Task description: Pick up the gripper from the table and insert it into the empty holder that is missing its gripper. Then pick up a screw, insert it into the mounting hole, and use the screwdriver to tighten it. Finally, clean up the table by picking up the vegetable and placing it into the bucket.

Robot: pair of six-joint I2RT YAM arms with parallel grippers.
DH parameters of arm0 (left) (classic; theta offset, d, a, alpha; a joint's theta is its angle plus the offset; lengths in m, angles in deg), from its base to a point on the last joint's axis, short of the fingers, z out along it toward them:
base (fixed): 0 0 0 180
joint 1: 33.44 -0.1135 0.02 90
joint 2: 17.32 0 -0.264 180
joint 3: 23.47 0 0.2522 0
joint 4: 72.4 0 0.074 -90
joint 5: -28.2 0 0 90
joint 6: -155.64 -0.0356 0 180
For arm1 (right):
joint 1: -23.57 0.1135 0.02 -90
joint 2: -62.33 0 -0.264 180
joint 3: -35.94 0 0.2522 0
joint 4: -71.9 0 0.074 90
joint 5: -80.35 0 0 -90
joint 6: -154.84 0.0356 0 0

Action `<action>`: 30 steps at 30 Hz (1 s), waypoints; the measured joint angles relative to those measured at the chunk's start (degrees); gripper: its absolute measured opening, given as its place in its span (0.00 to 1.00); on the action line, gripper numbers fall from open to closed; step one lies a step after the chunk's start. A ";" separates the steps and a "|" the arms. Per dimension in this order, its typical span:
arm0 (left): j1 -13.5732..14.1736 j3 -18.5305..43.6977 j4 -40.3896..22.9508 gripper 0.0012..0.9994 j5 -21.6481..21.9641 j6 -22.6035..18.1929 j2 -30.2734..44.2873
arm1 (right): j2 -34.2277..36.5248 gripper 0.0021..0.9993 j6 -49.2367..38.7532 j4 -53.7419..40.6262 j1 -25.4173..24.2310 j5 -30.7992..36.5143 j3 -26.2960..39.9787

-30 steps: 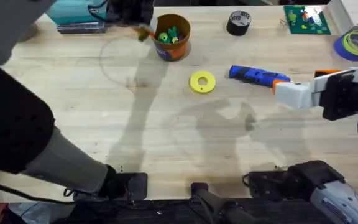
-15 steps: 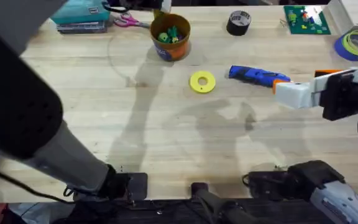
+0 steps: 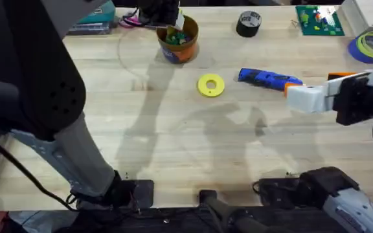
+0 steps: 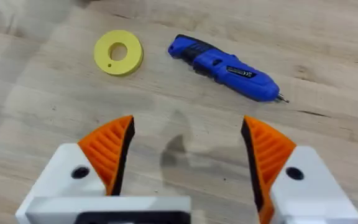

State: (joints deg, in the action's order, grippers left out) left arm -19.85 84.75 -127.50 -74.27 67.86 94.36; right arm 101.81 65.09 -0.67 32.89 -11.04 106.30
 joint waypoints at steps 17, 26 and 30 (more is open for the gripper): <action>0.00 0.02 -2.17 0.99 0.20 0.26 -0.23 | 0.00 1.00 0.00 0.00 0.00 0.00 0.00; -0.02 0.06 -14.16 0.99 3.40 0.28 -8.93 | 0.00 1.00 0.00 -0.01 0.00 0.00 0.00; 0.00 0.37 -21.28 0.99 4.56 0.28 -14.10 | 0.00 1.00 0.00 -0.02 0.00 0.00 0.00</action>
State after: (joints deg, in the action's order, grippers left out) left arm -19.85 85.11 -148.78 -69.72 68.14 80.26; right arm 101.81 65.09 -0.69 32.89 -11.04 106.30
